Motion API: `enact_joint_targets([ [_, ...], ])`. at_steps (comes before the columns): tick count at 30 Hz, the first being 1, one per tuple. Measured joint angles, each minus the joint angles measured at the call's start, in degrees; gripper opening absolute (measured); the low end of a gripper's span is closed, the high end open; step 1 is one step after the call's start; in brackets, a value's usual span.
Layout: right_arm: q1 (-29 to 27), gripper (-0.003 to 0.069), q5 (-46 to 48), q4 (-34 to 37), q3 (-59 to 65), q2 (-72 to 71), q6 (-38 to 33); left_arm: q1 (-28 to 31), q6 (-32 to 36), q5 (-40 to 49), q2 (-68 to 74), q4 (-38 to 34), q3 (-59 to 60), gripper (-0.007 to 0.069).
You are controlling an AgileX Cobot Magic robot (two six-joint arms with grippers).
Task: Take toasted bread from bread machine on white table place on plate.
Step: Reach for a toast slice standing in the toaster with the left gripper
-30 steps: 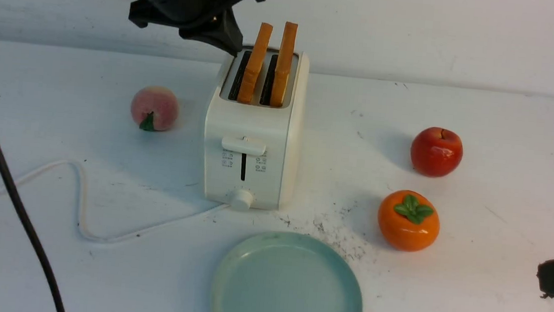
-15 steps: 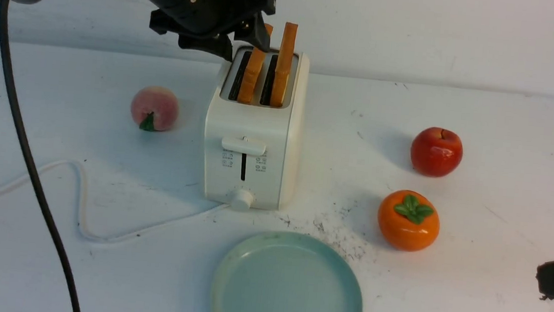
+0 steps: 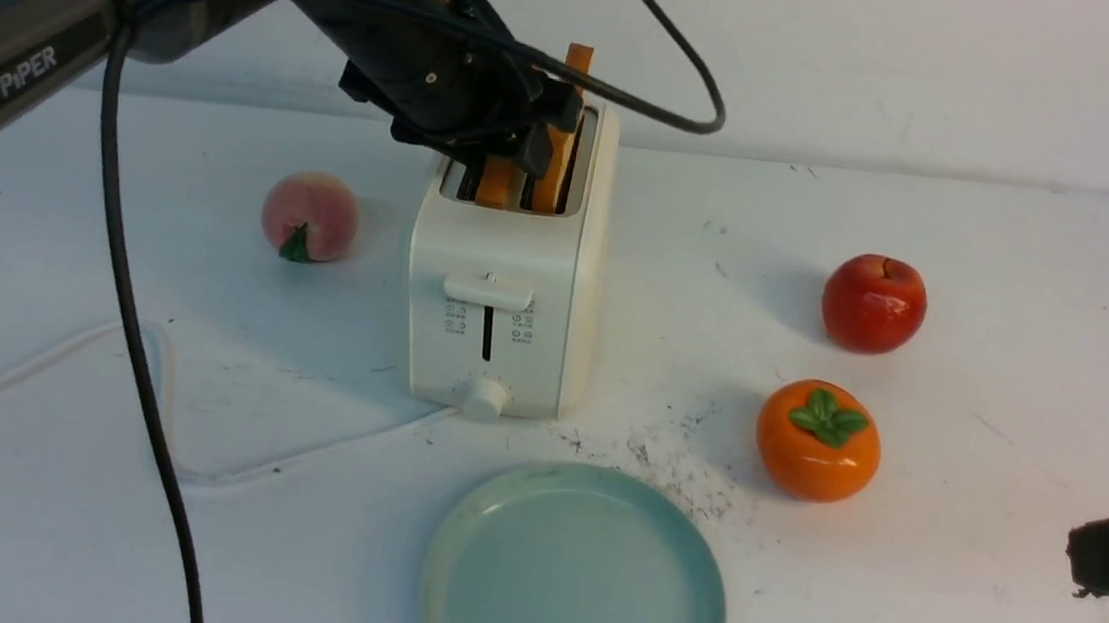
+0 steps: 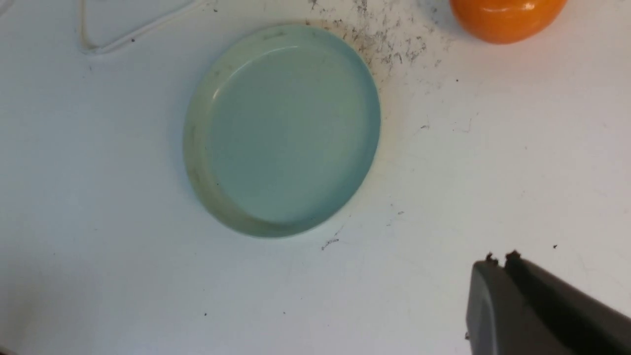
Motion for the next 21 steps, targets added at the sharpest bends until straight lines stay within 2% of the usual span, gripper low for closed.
enact_joint_targets([
  [4, 0.0, 0.0033, 0.2, 1.3, 0.0, 0.0, 0.0, 0.1, -0.1, -0.1, 0.1, 2.3, -0.1, 0.0121],
  [6, 0.0, 0.0035, 0.2, 1.8, 0.0, 0.0, 0.0, 0.1, -0.5, -0.2, 0.1, 2.7, -0.1, 0.0063],
  [21, 0.0, 0.0052, 1.3, 2.3, 0.0, 0.0, -0.2, 0.1, -2.4, 1.1, -8.0, 1.5, -0.1, 0.0059],
])
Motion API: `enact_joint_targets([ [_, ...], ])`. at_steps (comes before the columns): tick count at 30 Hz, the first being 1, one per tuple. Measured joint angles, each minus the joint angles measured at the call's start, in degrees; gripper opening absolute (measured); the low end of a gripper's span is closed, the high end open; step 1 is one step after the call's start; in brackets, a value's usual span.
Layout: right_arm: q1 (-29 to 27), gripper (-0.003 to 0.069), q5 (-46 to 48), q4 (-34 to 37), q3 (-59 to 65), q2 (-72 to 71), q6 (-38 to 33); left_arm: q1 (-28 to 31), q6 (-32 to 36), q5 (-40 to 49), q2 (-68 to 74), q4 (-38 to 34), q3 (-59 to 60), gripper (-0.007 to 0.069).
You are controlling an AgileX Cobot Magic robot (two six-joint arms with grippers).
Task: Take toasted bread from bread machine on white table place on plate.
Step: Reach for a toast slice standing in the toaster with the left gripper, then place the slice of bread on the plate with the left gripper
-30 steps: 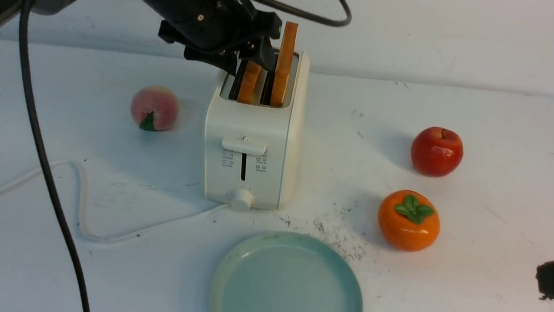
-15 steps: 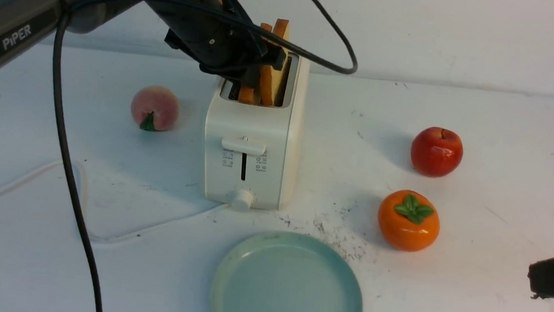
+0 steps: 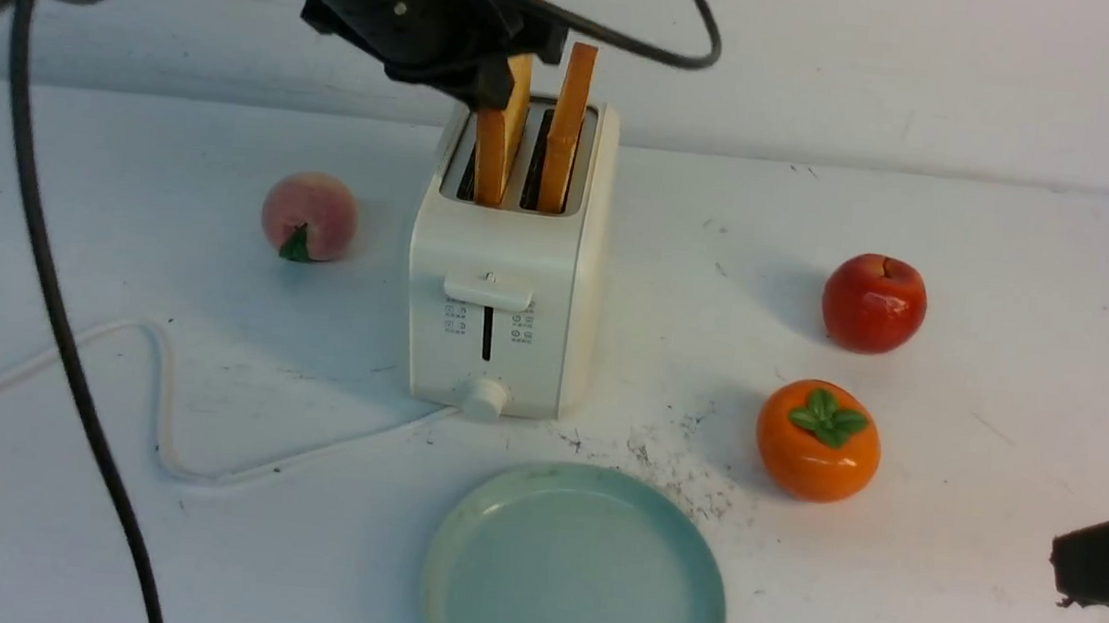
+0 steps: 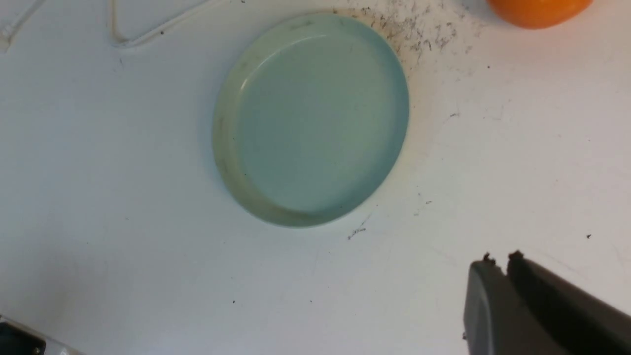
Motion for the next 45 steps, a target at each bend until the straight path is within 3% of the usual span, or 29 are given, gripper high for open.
enact_joint_targets([
  [6, 0.0, 0.0058, 0.6, 0.0, 0.0, 0.0, 0.0, 0.0, -0.2, 3.4, -9.1, -5.6, 0.0, 0.0059],
  [16, 0.0, 0.0066, 1.2, 1.0, 0.0, 0.0, 0.0, 0.0, -0.1, 20.1, -16.2, -15.9, 0.0, 0.0059],
  [23, 0.0, 0.0073, 1.8, 2.5, 0.0, 0.0, 0.0, 0.0, 2.2, 19.9, -22.3, -20.8, 12.8, 0.0059],
  [31, 0.0, 0.0081, 2.9, 2.6, 0.0, 0.0, 0.0, 0.0, 12.3, 5.4, -33.9, -39.0, 45.4, 0.0059],
  [33, 0.0, 0.0083, 3.2, 2.6, 0.0, 0.0, 0.0, 0.0, 18.7, -1.7, -33.4, -46.8, 56.1, 0.0059],
  [34, 0.0, 0.0083, 3.2, 2.6, 0.0, 0.0, 0.0, 0.0, 19.3, -2.9, -33.4, -48.1, 57.4, 0.0059],
  [39, 0.0, 0.0085, 3.6, 2.7, 0.0, 0.0, -0.3, 0.0, 37.8, -12.9, -31.0, -66.6, 67.3, 0.0059],
  [45, 0.0, 0.0085, 2.8, 2.7, 0.0, 0.0, -0.3, 0.0, 46.6, -13.8, -22.0, -79.1, 70.2, 0.0059],
])
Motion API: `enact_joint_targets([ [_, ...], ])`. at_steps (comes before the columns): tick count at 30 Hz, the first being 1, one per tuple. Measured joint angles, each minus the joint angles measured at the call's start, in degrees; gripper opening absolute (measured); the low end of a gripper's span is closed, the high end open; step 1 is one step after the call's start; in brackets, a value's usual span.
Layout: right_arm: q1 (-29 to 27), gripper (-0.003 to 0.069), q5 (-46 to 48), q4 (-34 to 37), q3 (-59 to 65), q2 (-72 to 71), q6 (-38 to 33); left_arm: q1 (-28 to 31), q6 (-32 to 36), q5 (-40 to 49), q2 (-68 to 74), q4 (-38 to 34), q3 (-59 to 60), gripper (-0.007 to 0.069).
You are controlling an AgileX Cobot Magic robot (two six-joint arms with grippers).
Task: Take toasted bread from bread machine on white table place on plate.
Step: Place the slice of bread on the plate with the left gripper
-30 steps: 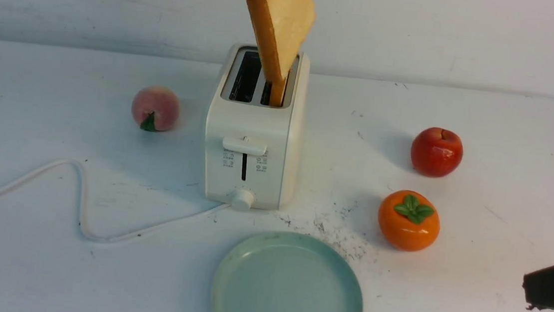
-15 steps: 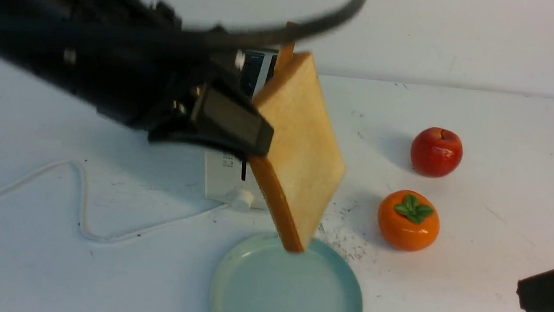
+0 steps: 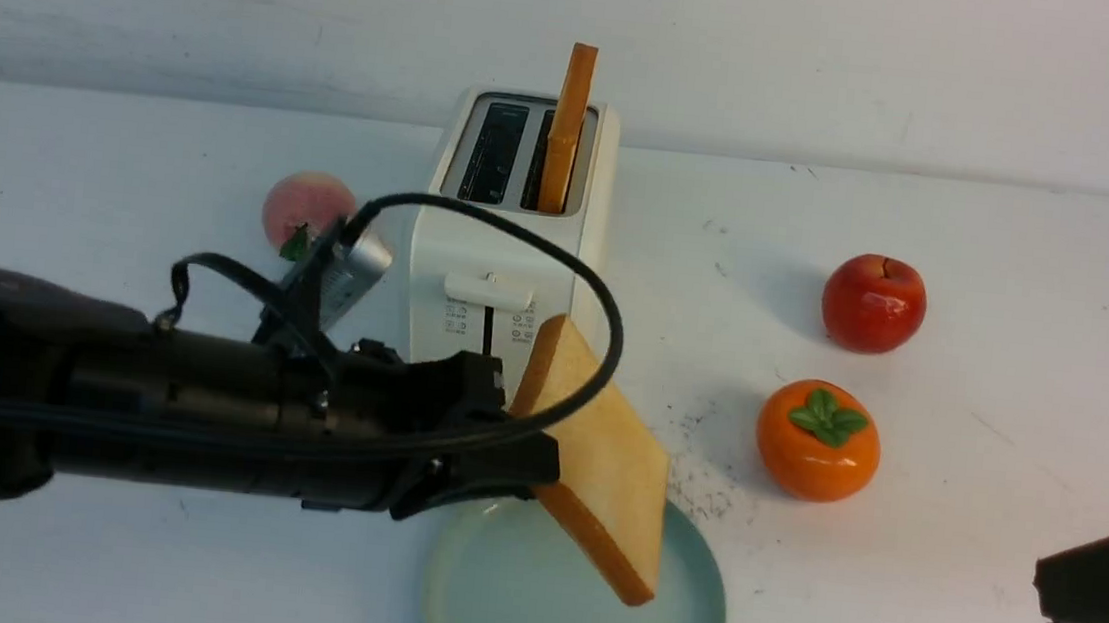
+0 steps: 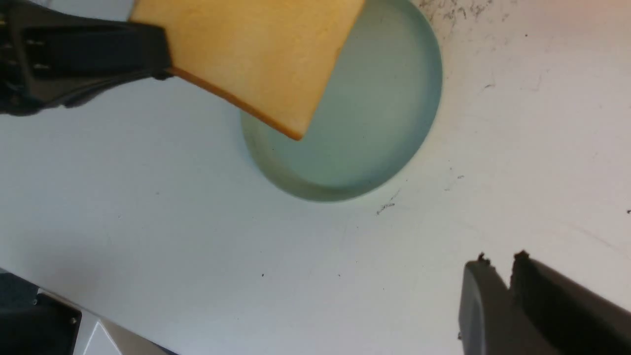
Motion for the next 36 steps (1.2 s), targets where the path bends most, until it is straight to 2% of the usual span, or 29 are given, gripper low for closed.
enact_joint_targets([
  [5, 0.0, 0.0085, -0.1, 0.0, 0.0, 0.0, 0.0, 0.0, 6.7, 0.5, 7.2, -4.9, 0.1, 0.0059],
  [8, 0.0, 0.0085, -0.1, 0.0, 0.0, 0.0, 0.0, 0.0, 7.9, 0.4, 10.4, -5.7, 0.1, 0.0059],
  [24, 0.0, 0.0101, -0.1, 0.0, 0.0, 0.0, -1.5, 0.0, 8.2, 2.5, 15.0, -6.3, 0.1, 0.0059],
  [27, 0.0, 0.0104, -0.1, 0.0, 0.0, 0.0, -1.5, 0.0, 7.8, 2.2, 15.0, -5.4, 0.1, 0.008],
  [29, 0.0, 0.0106, -0.1, 0.0, 0.0, 0.0, -1.7, 0.0, 7.5, 2.0, 15.0, -3.8, 0.1, 0.0148],
  [30, 0.0, 0.0106, -0.1, 0.0, 0.0, 0.0, -1.7, 0.0, 7.5, 2.0, 15.0, -3.6, 0.1, 0.0155],
  [34, 0.0, 0.0109, -1.2, 0.5, 0.0, 0.0, -1.7, 0.0, 5.5, 2.0, 15.0, 1.5, 0.1, 0.0352],
  [36, 0.0, 0.011, -1.4, 1.0, 0.0, 0.0, -1.7, 0.0, 5.1, 2.0, 14.9, 3.1, 0.1, 0.0392],
])
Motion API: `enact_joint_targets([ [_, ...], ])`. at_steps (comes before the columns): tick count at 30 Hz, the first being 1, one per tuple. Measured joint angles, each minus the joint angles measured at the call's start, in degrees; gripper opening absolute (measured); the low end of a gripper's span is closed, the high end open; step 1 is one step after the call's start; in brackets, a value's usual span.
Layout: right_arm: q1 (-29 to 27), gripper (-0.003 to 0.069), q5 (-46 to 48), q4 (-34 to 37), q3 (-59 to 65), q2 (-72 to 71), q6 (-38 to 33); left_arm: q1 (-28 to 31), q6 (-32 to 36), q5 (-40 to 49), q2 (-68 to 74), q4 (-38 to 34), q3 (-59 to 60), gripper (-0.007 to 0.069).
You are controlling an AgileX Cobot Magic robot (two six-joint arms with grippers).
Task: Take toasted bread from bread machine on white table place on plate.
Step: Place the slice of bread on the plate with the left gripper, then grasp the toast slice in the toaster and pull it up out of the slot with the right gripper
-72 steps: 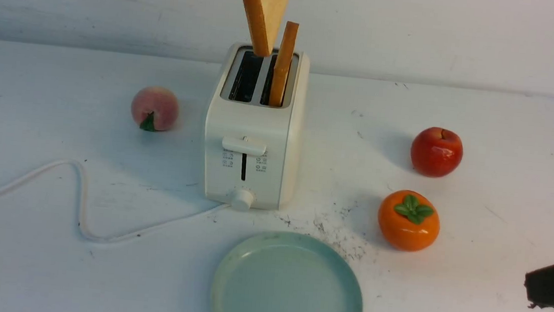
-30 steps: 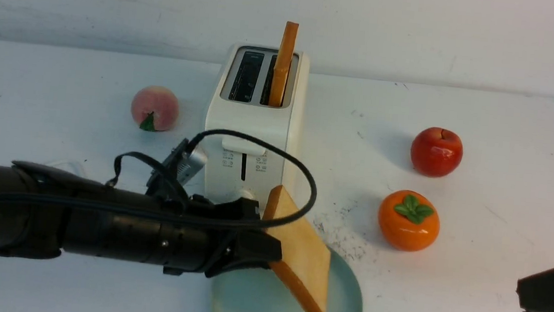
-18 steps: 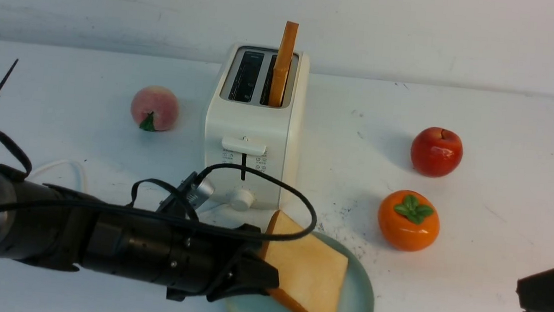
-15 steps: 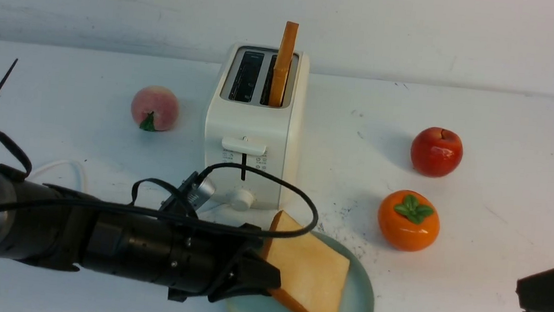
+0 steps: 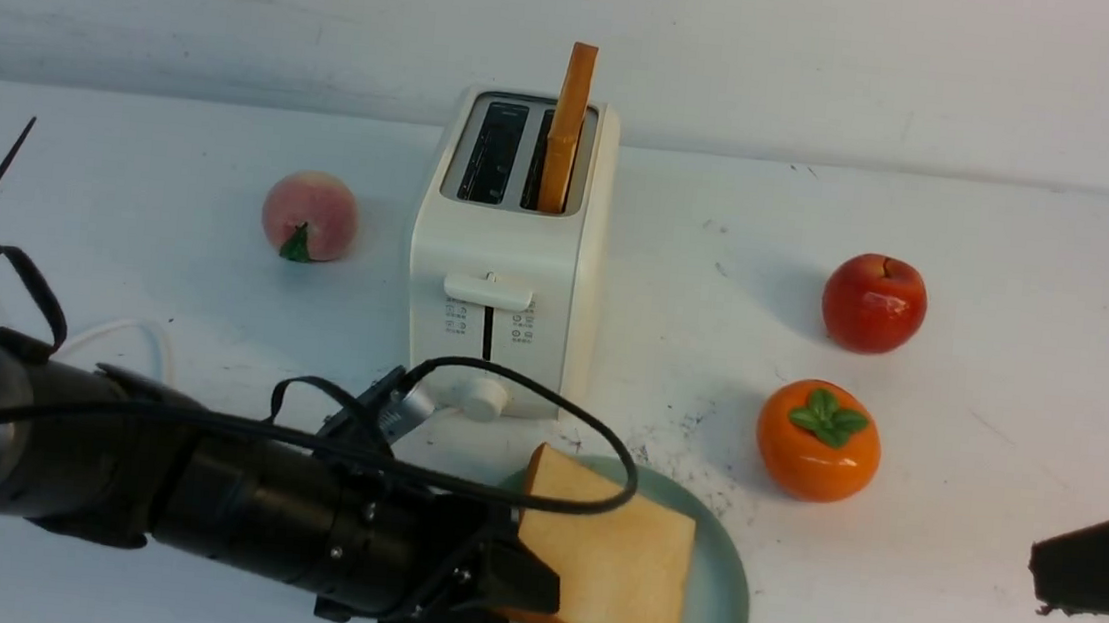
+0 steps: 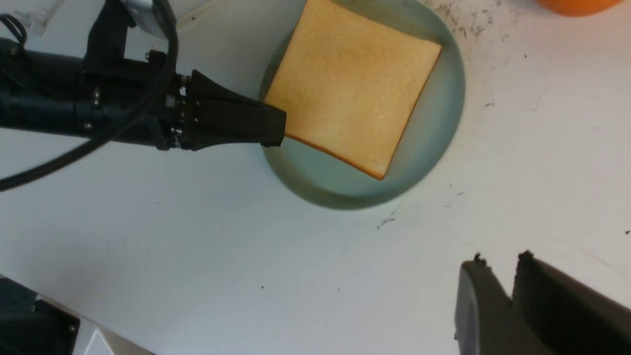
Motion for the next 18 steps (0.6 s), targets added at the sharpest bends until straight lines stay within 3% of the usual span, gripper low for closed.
enact_joint_targets([
  [3, 0.0, 0.0113, -0.1, 2.0, 0.0, 0.0, 0.0, 0.0, -1.3, -0.5, -1.8, 6.8, 0.0, 0.048],
  [12, 0.0, 0.0117, 0.0, 2.8, -4.5, 0.5, -0.7, 3.1, -12.5, -2.3, -12.0, 23.8, 0.0, 0.0467],
  [15, 0.0, 0.0117, 0.0, 3.0, -9.5, 1.9, -0.7, 7.7, -21.7, -0.9, -18.4, 33.7, 0.0, 0.0386],
  [18, 0.1, 0.0114, 0.2, 3.0, -14.2, 5.0, -0.7, 11.3, -28.5, 0.3, -25.3, 43.6, 0.0, 0.0213],
])
